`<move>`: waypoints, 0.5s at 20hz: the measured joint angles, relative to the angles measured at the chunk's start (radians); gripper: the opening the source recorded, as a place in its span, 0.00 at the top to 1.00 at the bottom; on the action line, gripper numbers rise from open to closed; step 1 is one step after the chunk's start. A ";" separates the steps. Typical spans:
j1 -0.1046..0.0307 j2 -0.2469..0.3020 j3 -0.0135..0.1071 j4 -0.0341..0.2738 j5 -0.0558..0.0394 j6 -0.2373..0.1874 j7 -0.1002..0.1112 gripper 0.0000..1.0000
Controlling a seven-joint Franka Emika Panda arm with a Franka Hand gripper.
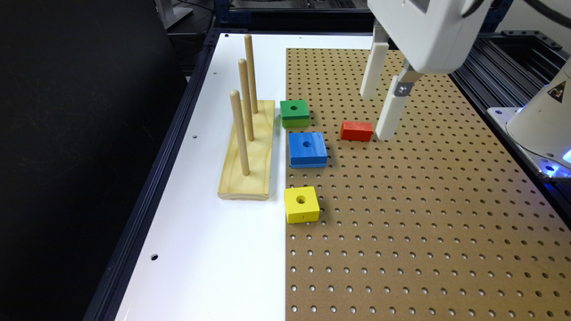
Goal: Pick up yellow block.
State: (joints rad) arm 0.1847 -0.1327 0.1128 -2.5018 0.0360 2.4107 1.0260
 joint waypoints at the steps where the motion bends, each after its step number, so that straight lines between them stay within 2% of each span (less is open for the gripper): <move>1: -0.001 0.008 0.000 0.008 0.0000 0.000 0.000 0.00; 10: -0.012 0.095 0.000 0.094 -0.0001 0.000 0.000 0.00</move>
State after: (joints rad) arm 0.1726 -0.0379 0.1126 -2.4075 0.0359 2.4107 1.0260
